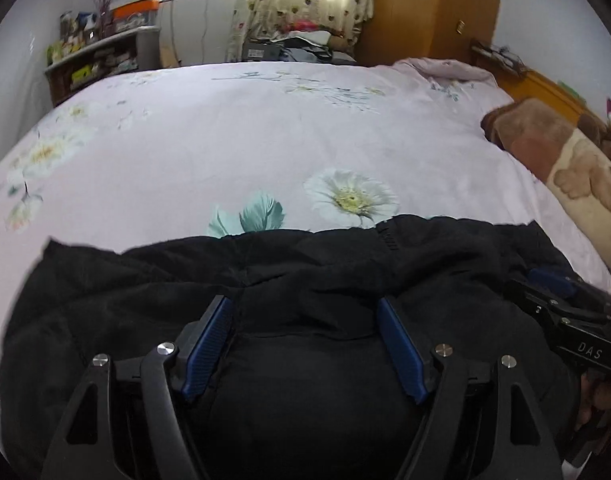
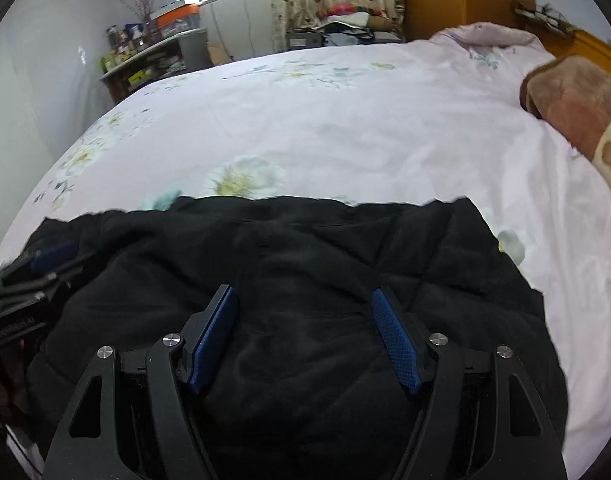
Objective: Fold large clothes
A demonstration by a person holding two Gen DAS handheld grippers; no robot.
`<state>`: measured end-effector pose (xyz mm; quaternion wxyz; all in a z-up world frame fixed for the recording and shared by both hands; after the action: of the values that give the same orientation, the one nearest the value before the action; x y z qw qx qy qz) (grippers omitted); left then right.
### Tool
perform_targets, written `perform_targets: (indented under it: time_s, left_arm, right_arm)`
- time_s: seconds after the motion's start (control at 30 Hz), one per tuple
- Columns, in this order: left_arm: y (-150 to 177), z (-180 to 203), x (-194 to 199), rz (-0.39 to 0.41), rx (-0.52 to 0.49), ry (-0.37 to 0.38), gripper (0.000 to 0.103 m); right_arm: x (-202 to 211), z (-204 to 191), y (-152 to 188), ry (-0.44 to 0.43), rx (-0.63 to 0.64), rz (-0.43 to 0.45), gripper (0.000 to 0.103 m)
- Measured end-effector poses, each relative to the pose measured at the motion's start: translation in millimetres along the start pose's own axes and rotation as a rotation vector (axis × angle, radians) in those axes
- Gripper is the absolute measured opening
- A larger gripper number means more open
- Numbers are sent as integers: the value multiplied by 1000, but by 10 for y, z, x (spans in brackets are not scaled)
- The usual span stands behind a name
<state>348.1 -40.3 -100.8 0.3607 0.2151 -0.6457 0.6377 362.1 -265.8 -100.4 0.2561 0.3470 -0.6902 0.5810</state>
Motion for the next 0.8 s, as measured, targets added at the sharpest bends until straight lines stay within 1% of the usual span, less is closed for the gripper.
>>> perform_targets:
  time_s: [0.07,0.13,0.2,0.27,0.3,0.33,0.37,0.4,0.43,0.47,0.5,0.53,0.57,0.6,0.63,0.7,0.8]
  left_arm:
    - [28,50,-59,14,-23,-26,78]
    - [20,80,-112,3,-41,-52,78]
    - [-23,65,-102,-18,-44,-53,78]
    - [-92,74,30,-37,-54,-47,76]
    - [-130,41,156,-22,-71,-50,76]
    - [-146,-12,275,8,-87,-63,76]
    - [-156,-104,366,42,-99,-81,76]
    - [-167,-220,437,65,-101,-103,76]
    - [-168,-356,455,72,-99,-131,76]
    - [-156,-503,426,61,-94,-169,76]
    - [-124,-668,354,31,-77,-211,76]
    - [-92,-801,283,6,-53,-226,76]
    - [-39,-932,210,-10,-17,-215,77]
    - [15,-1042,147,-15,29,-185,78]
    - [50,-1088,108,-10,55,-173,79]
    - [83,-1062,4,0,55,-186,80]
    - [95,-1041,-106,8,62,-193,80]
  right_arm:
    - [-136,7,43,15,16,11,69]
    - [-223,-14,56,36,21,13,69]
    - [-210,-4,47,41,25,8,69]
    - [-105,15,-21,26,27,-3,69]
    - [-5,33,-22,24,31,6,68]
    - [138,56,-48,25,39,37,68]
    - [268,107,-75,37,46,69,68]
    - [318,157,-89,50,45,81,68]
    - [353,267,-111,80,37,91,68]
    - [331,355,-121,113,34,92,68]
    - [283,439,-120,145,31,82,68]
    - [189,549,-102,177,24,58,68]
    - [99,643,-74,167,7,37,68]
    - [14,728,-34,138,-21,23,68]
    - [-25,748,-18,135,-35,29,68]
    - [-89,721,1,149,-23,43,68]
    - [-206,746,14,142,-49,38,68]
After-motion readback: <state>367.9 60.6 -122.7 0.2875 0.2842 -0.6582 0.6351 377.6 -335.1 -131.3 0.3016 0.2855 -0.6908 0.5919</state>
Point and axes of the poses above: each gripper's, at about its wrist camera, not at the fingertips, and x roughly against the way its jaws point, z to its right, y to its underside, the point moved 1 cm from there along -x, roughly the way its jaws point, and after that the axes turned 4 degrees about -x, right-handed, at the moved point
